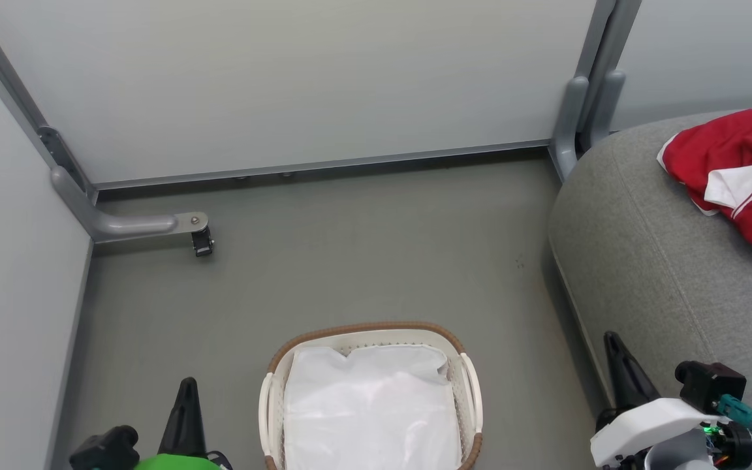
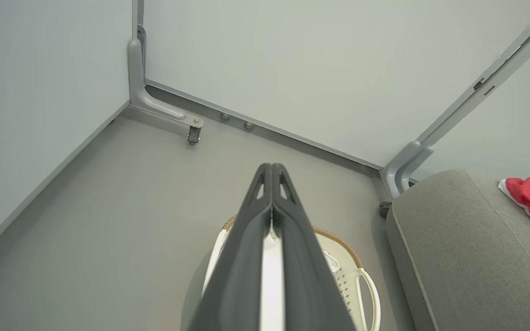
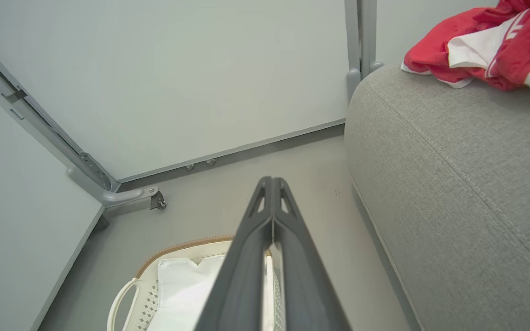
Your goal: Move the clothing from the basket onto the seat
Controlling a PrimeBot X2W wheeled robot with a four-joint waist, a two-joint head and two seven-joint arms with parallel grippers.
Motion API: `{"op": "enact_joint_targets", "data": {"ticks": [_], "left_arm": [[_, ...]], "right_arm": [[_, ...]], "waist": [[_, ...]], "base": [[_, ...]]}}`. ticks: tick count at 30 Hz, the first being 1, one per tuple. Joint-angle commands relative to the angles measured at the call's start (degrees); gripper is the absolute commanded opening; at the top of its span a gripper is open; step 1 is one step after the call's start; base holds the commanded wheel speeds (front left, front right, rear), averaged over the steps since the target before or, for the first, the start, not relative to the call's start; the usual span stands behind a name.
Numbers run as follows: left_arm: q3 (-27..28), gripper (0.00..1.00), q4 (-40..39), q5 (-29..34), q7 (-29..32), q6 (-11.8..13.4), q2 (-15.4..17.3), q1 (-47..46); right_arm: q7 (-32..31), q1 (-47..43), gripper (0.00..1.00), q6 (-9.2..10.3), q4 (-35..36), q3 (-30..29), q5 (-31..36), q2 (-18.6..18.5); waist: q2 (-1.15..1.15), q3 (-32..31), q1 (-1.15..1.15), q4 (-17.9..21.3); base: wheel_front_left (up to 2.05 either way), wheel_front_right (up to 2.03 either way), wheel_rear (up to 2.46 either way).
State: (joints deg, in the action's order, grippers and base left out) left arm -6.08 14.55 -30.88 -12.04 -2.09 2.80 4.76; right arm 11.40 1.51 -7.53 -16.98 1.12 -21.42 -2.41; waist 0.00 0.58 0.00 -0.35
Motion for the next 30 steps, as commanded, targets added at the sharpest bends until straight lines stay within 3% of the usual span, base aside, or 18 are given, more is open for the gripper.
{"op": "enact_joint_targets", "data": {"ticks": [1, 30], "left_arm": [[0.5, 0.00, -0.8, -2.3, 0.6, -0.4, 0.5, -2.0], [4.3, 0.00, -0.9, -24.8, 6.6, -2.3, 0.9, -5.5]], "right_arm": [[-0.6, 1.1, 0.00, 0.01, 1.1, -0.4, -2.6, -0.2], [-7.0, 2.6, 0.00, 0.02, 1.9, -3.1, -27.8, -0.3]], "waist": [[0.00, 0.0, 0.00, 0.0], [0.00, -0.1, 0.00, 0.1]], "base": [[0.00, 0.00, 0.00], [0.00, 0.00, 0.00]]}}
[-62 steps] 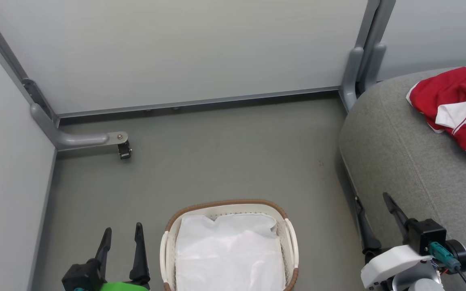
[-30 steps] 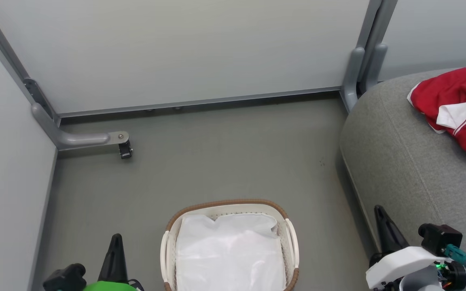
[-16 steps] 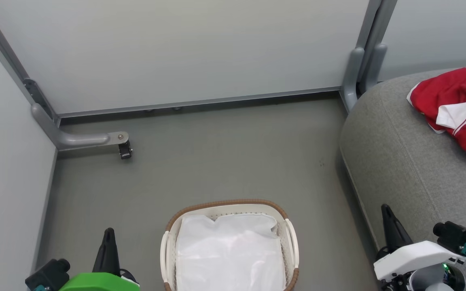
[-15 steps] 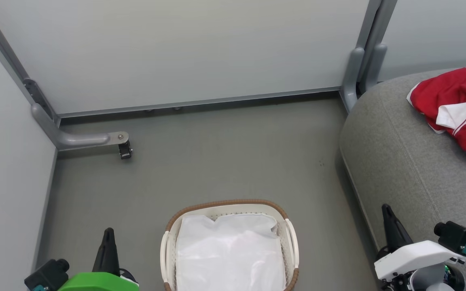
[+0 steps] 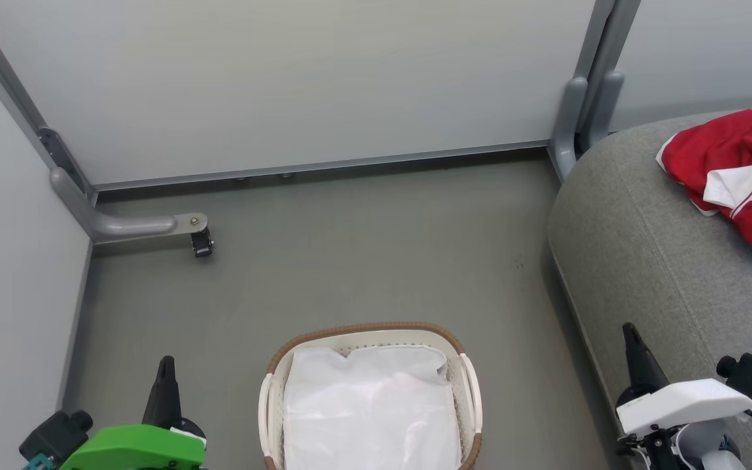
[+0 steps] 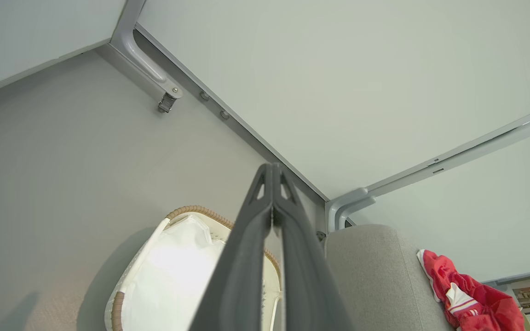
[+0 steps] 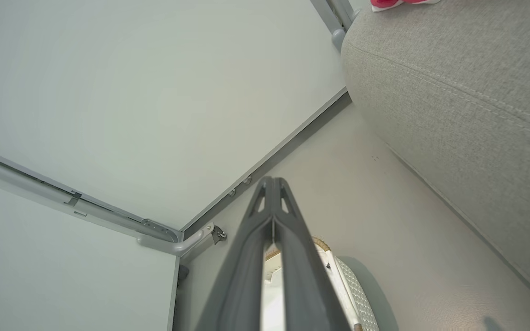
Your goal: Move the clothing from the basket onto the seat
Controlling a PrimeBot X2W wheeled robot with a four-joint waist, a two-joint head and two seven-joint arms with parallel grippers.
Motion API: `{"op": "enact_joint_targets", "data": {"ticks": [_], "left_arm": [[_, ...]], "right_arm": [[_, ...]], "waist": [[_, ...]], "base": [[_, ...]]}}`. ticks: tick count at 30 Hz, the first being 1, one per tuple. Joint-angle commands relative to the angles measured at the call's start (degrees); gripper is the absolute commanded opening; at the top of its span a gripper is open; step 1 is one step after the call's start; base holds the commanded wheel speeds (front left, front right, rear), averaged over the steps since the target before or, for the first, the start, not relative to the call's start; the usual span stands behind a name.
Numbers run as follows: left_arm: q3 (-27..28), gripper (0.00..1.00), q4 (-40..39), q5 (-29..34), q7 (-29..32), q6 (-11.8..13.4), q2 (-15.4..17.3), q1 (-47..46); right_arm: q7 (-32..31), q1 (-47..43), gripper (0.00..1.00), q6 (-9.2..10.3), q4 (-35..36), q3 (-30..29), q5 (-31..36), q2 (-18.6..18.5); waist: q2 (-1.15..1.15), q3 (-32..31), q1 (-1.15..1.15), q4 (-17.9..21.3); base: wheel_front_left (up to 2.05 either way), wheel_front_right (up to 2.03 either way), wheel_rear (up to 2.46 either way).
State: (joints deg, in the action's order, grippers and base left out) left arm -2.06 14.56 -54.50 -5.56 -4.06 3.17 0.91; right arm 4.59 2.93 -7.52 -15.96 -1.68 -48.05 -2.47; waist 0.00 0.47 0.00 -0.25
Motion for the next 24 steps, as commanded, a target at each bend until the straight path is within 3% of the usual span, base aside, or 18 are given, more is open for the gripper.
{"op": "enact_joint_targets", "data": {"ticks": [1, 24], "left_arm": [[0.4, 0.00, -0.9, -1.8, 0.4, -0.4, 0.6, -1.8], [3.0, 0.00, -0.8, -15.1, 4.3, -1.6, 0.7, -3.9]], "right_arm": [[-0.4, 1.3, 0.00, 0.01, 0.9, -0.4, -2.0, -0.3], [-4.3, 2.1, 0.00, 0.03, 1.4, -2.1, -17.1, -0.4]], "waist": [[0.00, 0.0, 0.00, 0.0], [0.00, -0.1, 0.00, 0.1]], "base": [[0.00, 0.00, 0.00], [0.00, 0.00, 0.00]]}}
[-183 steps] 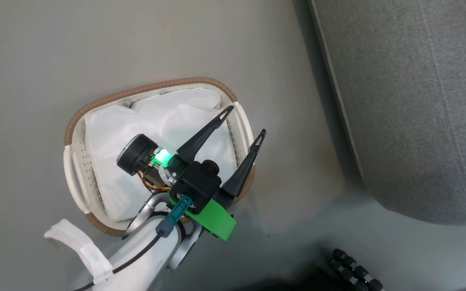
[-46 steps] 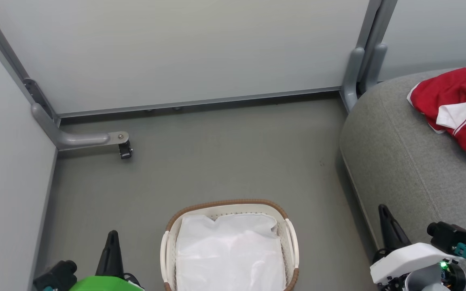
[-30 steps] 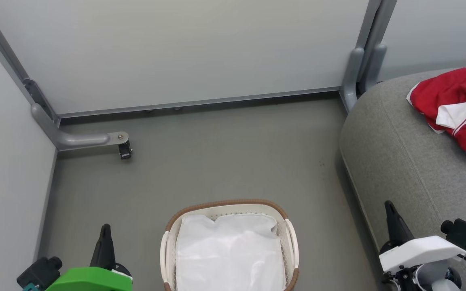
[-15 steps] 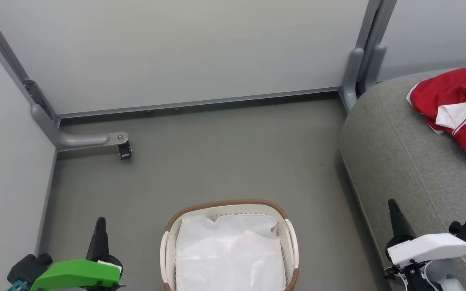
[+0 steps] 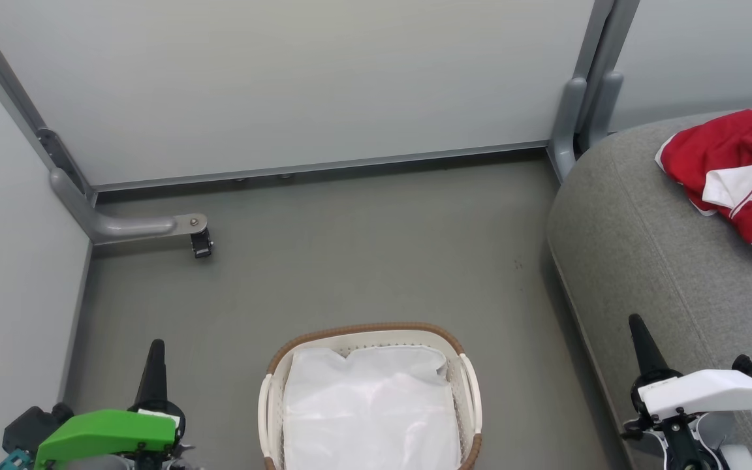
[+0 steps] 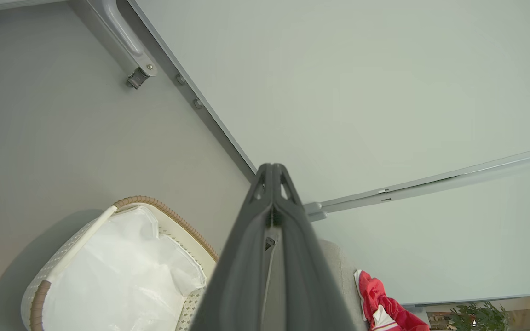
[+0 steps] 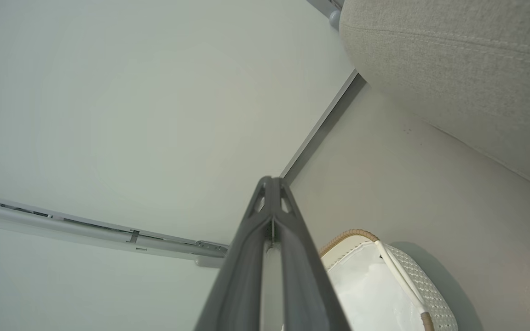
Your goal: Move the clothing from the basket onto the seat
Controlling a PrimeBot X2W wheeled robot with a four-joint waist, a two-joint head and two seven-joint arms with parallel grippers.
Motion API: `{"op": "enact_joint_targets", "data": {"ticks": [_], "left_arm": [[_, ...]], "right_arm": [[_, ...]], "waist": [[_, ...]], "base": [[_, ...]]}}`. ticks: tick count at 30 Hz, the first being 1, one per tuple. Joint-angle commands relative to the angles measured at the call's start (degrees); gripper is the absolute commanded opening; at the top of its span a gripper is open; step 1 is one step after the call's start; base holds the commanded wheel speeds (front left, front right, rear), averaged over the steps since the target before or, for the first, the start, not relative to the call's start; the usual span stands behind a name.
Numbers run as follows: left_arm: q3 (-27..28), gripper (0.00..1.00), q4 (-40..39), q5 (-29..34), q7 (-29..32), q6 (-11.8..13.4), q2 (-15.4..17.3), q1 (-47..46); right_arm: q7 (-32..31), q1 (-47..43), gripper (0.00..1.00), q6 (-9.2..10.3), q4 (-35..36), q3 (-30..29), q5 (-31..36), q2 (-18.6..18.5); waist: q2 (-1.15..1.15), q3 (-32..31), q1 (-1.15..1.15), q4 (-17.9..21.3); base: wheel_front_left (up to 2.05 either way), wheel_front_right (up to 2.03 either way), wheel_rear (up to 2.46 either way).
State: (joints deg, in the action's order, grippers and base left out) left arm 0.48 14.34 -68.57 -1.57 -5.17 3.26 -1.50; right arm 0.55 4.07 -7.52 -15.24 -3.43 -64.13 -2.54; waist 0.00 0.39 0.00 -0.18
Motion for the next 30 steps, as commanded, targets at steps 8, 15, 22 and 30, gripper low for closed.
{"op": "enact_joint_targets", "data": {"ticks": [8, 15, 22, 30], "left_arm": [[1.2, 0.00, -0.6, -5.0, 1.5, -0.8, 0.6, -2.2], [1.9, 0.00, -0.6, -8.2, 2.5, -1.0, 0.6, -2.6], [2.6, 0.00, -0.5, -11.3, 3.4, -1.3, 0.5, -3.1], [3.3, 0.00, -0.5, -14.9, 4.6, -1.6, 0.5, -3.6]], "right_arm": [[-1.4, 1.3, 0.00, 0.03, 0.8, -0.8, -5.6, -0.3], [-2.4, 1.5, 0.00, 0.03, 0.9, -1.2, -9.3, -0.4], [-3.2, 1.6, 0.00, 0.03, 1.0, -1.6, -12.8, -0.4], [-4.4, 1.8, 0.00, 0.03, 1.1, -2.0, -17.1, -0.4]], "waist": [[0.00, 0.0, 0.00, 0.0], [0.00, -0.1, 0.00, 0.0], [0.00, -0.1, 0.00, 0.1], [0.00, -0.1, 0.00, 0.1]], "base": [[0.00, 0.00, 0.00], [0.00, 0.00, 0.00], [0.00, 0.00, 0.00], [0.00, 0.00, 0.00]]}}
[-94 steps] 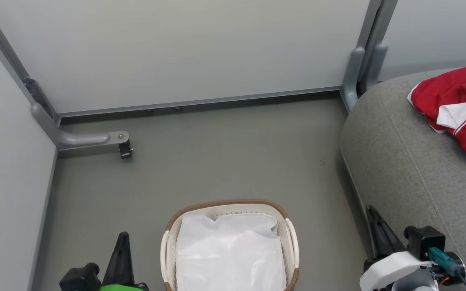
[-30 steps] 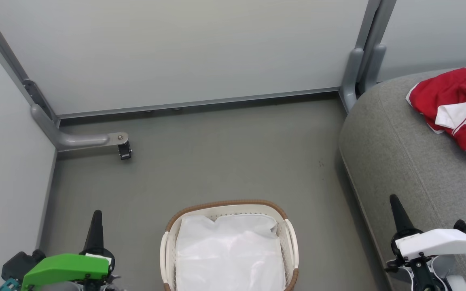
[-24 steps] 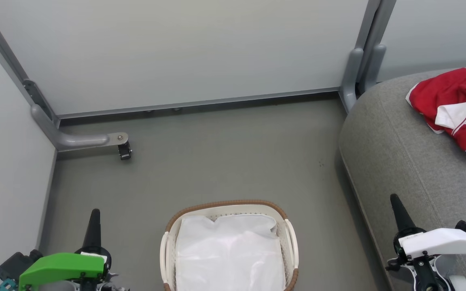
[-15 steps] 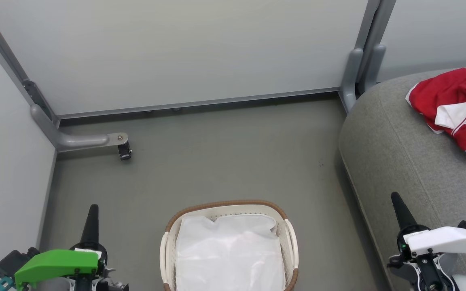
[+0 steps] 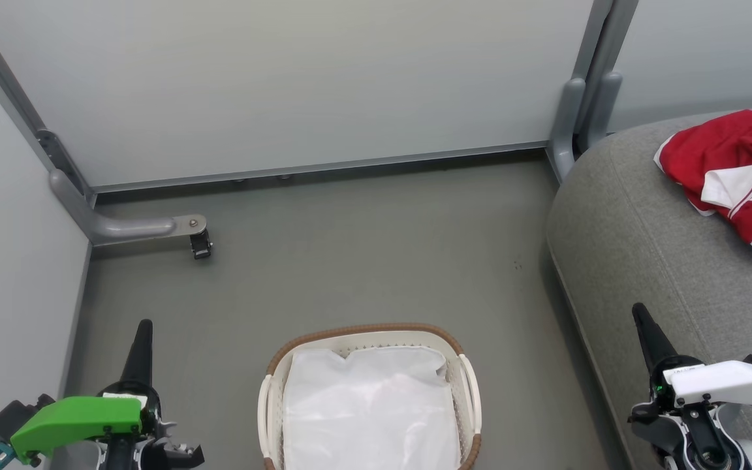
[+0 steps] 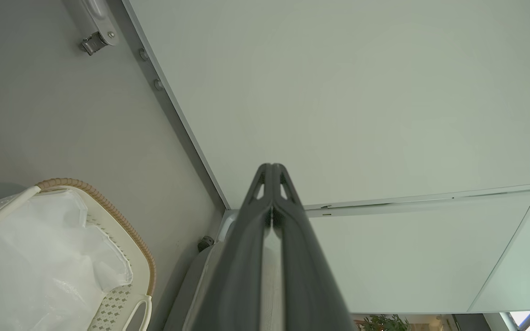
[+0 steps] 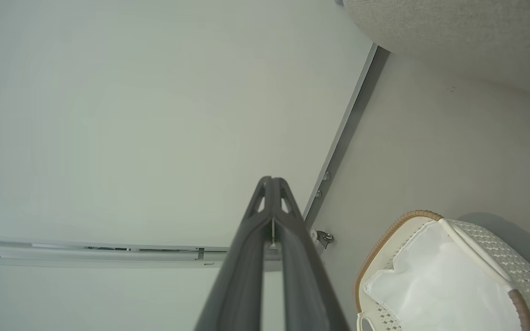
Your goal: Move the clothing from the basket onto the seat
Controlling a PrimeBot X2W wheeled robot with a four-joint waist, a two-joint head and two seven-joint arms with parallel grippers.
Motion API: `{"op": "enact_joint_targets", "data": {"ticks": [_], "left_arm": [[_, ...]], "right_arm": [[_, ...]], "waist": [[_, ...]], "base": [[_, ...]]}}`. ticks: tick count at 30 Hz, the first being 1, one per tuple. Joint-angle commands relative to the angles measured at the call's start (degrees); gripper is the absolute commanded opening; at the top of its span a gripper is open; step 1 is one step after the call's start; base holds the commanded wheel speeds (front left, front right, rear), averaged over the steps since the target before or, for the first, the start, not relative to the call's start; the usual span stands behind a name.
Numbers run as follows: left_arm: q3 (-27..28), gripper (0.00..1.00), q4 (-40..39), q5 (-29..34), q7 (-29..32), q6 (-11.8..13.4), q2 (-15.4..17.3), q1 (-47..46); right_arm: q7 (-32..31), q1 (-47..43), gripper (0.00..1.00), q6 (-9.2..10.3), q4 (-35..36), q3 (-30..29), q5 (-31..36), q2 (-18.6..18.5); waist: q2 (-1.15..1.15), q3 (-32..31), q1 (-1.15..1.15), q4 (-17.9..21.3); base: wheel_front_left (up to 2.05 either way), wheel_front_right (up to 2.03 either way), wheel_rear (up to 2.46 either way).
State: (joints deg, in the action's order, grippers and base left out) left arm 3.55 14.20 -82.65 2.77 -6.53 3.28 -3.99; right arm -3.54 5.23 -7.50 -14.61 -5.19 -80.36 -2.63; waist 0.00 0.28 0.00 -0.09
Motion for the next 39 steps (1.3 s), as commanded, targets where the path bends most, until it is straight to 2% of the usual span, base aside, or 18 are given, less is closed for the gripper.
{"op": "enact_joint_targets", "data": {"ticks": [1, 27, 39], "left_arm": [[0.4, 0.00, -0.4, -1.3, 0.3, -0.3, 0.5, -1.2], [2.5, 0.00, -0.2, -10.7, 3.3, -1.2, 0.3, -2.7], [2.6, 0.00, -0.2, -10.4, 3.5, -1.1, 0.2, -2.5]], "right_arm": [[-0.4, 0.7, 0.00, 0.01, 0.5, -0.3, -1.4, -0.3], [-3.2, 1.2, 0.00, 0.02, 0.7, -1.5, -12.4, -0.4], [-3.2, 1.2, 0.00, 0.02, 0.7, -1.5, -12.2, -0.4]], "waist": [[0.00, 0.0, 0.00, 0.0], [0.00, -0.1, 0.00, 0.1], [0.00, -0.1, 0.00, 0.1]], "base": [[0.00, 0.00, 0.00], [0.00, 0.00, 0.00], [0.00, 0.00, 0.00]]}}
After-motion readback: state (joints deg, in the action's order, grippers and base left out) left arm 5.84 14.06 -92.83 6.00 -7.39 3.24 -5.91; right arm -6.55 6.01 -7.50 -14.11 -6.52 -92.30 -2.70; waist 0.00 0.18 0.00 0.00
